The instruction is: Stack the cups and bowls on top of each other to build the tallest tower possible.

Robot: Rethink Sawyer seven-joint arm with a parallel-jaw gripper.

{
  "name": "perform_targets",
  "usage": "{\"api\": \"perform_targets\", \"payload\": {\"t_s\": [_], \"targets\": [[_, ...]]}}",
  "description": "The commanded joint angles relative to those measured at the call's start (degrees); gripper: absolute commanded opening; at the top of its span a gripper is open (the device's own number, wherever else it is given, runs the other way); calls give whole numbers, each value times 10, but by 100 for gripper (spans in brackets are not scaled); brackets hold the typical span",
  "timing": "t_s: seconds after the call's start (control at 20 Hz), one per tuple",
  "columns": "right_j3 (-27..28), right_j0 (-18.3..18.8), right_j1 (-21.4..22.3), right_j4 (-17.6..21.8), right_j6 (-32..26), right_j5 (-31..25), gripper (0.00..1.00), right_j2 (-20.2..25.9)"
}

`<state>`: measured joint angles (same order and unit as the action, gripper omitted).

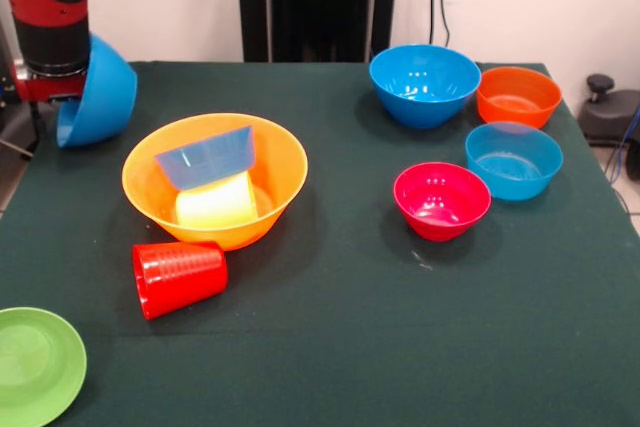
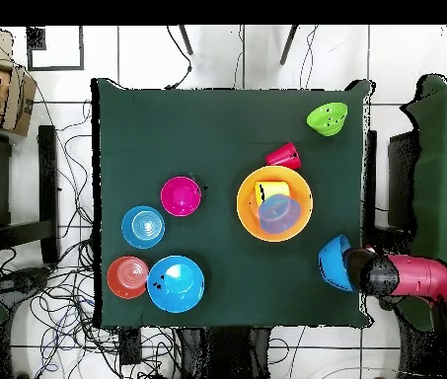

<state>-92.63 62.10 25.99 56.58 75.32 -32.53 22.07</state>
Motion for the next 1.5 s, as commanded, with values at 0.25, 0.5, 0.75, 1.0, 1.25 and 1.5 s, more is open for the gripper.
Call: {"api": "perform_targets", "payload": {"t_s": [0.25, 0.5, 0.75, 1.0, 1.25, 1.5], "targets": [[71, -54, -68, 50, -68, 7, 100, 6], [75, -61, -74, 44, -29, 27, 100, -4], [77, -65, -81, 40, 11, 59, 100, -11], [77, -56, -85, 21, 49, 86, 0, -11], [81, -55, -88, 15, 33, 81, 0, -10], [84, -57, -98, 14, 34, 79, 0, -14]]}}
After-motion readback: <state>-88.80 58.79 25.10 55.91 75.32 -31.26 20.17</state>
